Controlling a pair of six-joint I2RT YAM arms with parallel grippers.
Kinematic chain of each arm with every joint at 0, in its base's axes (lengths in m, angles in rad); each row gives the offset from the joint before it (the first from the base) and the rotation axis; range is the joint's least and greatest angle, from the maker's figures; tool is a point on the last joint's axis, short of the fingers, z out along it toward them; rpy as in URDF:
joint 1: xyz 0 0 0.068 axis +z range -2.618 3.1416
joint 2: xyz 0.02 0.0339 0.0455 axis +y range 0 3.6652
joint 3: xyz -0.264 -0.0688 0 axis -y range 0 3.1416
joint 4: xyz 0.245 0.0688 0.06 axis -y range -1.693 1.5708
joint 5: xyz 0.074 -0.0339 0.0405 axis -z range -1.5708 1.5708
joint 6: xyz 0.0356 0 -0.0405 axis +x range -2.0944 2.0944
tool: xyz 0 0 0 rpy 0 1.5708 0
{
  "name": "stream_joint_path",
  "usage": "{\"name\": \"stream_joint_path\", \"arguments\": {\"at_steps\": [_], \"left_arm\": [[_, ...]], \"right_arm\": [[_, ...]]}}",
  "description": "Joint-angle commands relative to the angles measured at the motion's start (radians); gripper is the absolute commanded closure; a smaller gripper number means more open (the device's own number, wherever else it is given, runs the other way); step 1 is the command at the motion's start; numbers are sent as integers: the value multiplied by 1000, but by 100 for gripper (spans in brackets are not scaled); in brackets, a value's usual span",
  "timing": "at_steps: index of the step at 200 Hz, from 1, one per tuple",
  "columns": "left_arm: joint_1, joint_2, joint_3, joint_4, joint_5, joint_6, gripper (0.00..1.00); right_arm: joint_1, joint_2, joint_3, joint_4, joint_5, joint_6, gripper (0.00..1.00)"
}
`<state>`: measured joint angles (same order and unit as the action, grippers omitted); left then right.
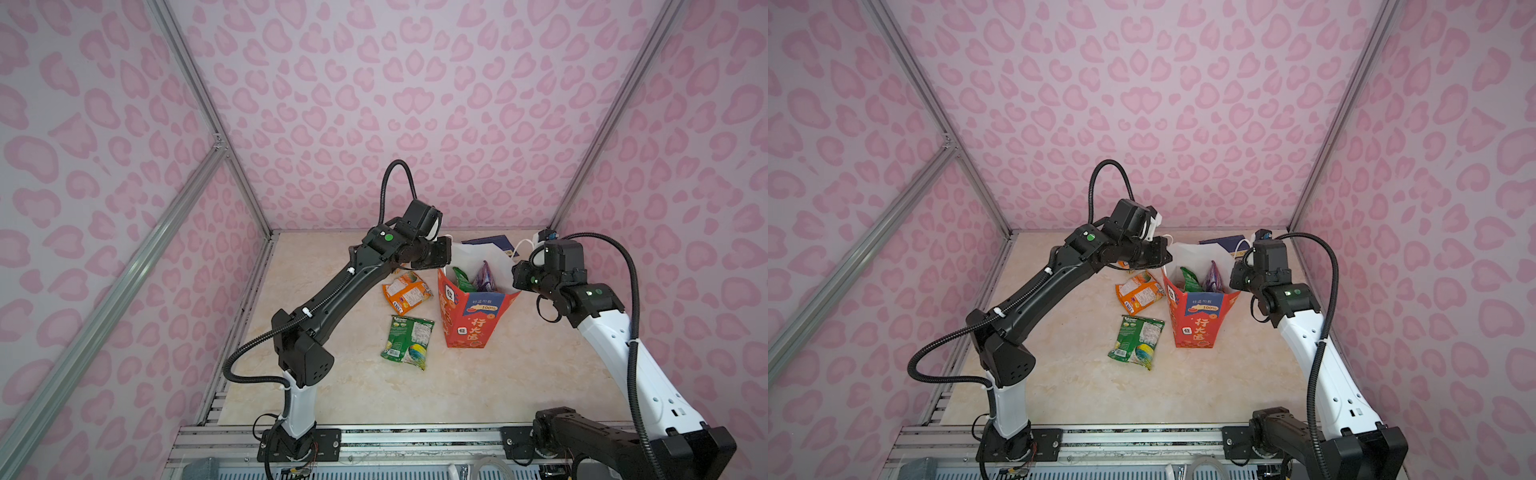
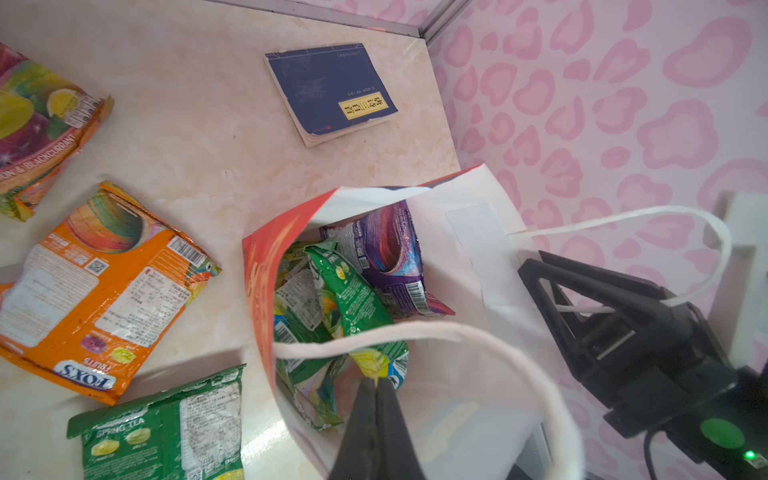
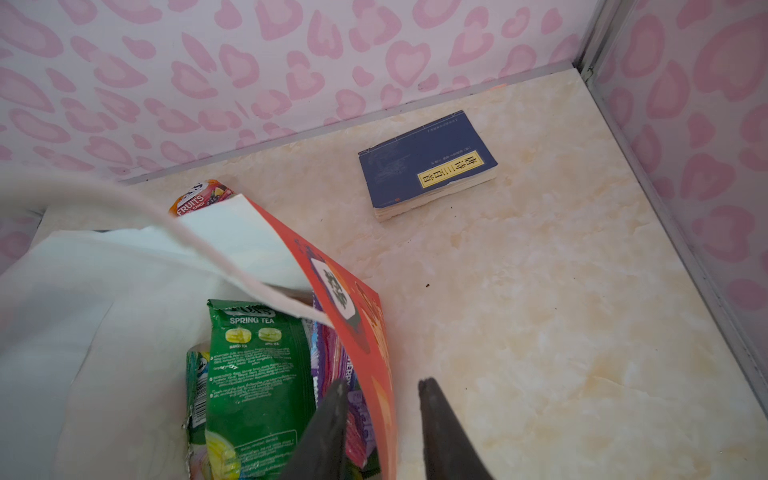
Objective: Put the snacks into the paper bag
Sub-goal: 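Move the left gripper back over the orange Fox's fruit candy packet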
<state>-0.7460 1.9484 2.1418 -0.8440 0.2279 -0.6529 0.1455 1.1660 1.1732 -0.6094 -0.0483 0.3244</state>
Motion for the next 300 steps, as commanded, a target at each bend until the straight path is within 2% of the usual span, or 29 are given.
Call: {"name": "stream_joint_path", "arguments": {"at_steps": [1, 12, 46, 64, 78, 86, 93, 100, 117, 122, 147, 185, 204, 226, 251, 274, 300], "left_arm": [[7, -11, 19, -9, -15, 11, 96], [7, -9, 27, -14, -18, 12, 96], [17, 1, 39, -29, -29, 13, 95], [27, 8, 41, -34, -21, 10, 94], [33, 11, 40, -47, -16, 12, 87], [33, 11, 37, -53, -7, 18, 80], [33, 9, 33, -54, 16, 31, 67], [33, 3, 26, -47, 56, 41, 49], [30, -30, 1, -31, 137, 68, 19], [28, -46, -8, -34, 148, 84, 1], [27, -144, -93, -51, 177, 156, 2], [27, -373, -287, 1, 116, 226, 2], [29, -491, -382, 18, 33, 222, 2], [40, -646, -560, 79, -71, 177, 2], [98, -776, -749, 129, -171, 98, 2], [218, -804, -895, 176, -130, 16, 2], [318, -698, -928, 231, -111, -7, 2]], "right_arm": [[2, 17, 7, 23, 11, -10, 77], [1, 21, 4, 31, 11, -10, 80], [2, 22, -1, 55, -25, 0, 100], [1, 13, -13, 71, -47, 13, 100], [2, -6, -29, 89, -55, 23, 100], [2, -21, -43, 103, -53, 27, 100], [2, -31, -53, 111, -47, 32, 100], [1, -39, -60, 118, -45, 36, 100], [-1, -55, -68, 124, -52, 41, 100], [-1, -62, -72, 127, -52, 41, 100], [-4, -91, -91, 135, -54, 46, 100], [-5, -103, -116, 152, -61, 55, 100], [-4, -103, -118, 153, -68, 56, 100], [-4, -106, -125, 158, -78, 57, 100], [-4, -106, -128, 161, -94, 58, 100], [-3, -111, -131, 161, -102, 59, 100], [-3, -114, -133, 164, -105, 59, 100]]}}
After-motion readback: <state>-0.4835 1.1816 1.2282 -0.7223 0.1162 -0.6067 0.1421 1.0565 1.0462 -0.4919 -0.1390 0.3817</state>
